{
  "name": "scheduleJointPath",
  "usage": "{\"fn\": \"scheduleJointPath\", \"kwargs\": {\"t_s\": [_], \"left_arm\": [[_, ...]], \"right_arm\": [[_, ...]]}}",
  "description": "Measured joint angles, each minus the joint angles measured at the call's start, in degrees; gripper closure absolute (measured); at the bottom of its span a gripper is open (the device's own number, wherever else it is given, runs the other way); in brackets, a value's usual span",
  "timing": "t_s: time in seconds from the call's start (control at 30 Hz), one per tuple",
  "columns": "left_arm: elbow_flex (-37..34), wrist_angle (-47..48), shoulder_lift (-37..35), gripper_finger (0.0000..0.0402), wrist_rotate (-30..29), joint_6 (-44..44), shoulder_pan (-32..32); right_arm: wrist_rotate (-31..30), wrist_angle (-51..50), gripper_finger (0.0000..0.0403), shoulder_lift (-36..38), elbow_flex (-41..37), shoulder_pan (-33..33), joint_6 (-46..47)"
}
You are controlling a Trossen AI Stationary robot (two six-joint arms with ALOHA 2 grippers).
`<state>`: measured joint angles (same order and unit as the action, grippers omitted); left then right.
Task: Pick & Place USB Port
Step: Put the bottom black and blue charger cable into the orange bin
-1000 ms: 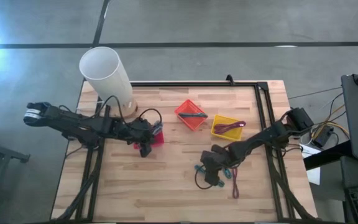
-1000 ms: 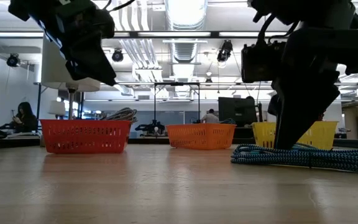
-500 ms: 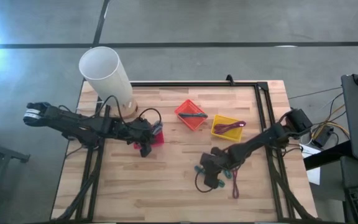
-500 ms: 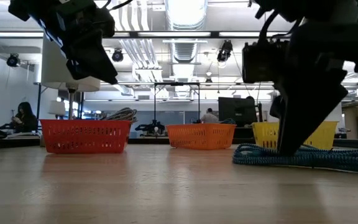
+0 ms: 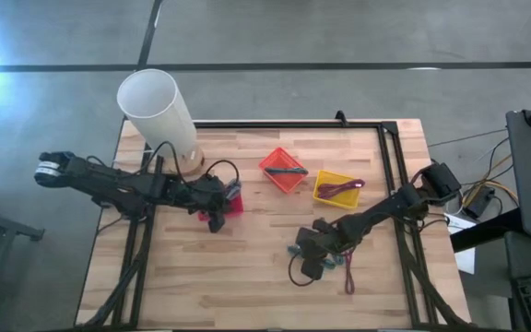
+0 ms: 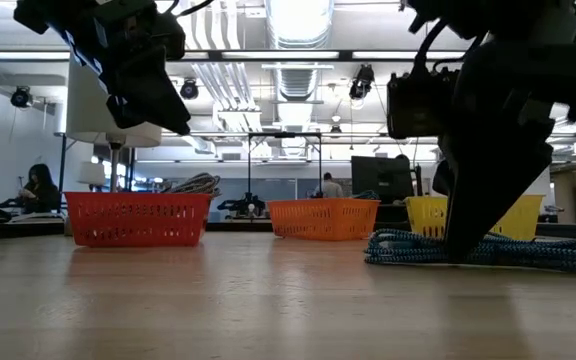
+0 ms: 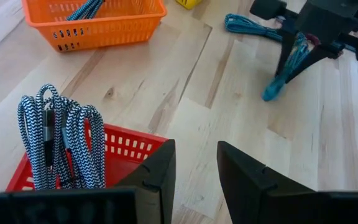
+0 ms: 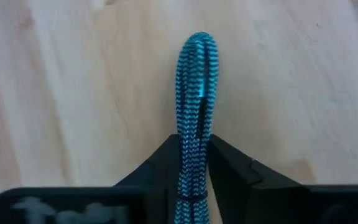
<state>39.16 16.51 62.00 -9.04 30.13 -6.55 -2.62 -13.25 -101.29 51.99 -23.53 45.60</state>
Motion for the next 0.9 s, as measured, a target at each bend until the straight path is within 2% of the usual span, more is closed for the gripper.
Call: {"fn": "scheduleJointPath", "kwargs": {"t_s": [0.23,0.47,0.67,0.8,0.9], "left_arm": [[0.00,-3.21,0.02,0.0291,0.00,-0.07,0.00],[0.00,-7.16,0.02,0.0291,0.00,-1.48,0.00],[0.00,-7.40,0.00,0.0291,0.00,-3.10,0.00],[-0.07,-7.40,0.01,0.0291,0.00,-3.10,0.00],[-0.07,-7.71,0.02,0.0291,-0.41,-3.16,0.00]], "right_arm": [[-0.82,2.32,0.0377,1.19,0.01,0.74,-2.52],[-9.94,11.11,0.0381,1.97,0.11,6.10,-5.38],[-10.45,1.07,0.0382,7.51,5.37,15.92,-13.46],[-10.68,-9.81,0.0383,9.45,13.67,21.92,-22.32],[-11.52,-19.18,0.0383,7.36,21.14,25.48,-28.62]]}}
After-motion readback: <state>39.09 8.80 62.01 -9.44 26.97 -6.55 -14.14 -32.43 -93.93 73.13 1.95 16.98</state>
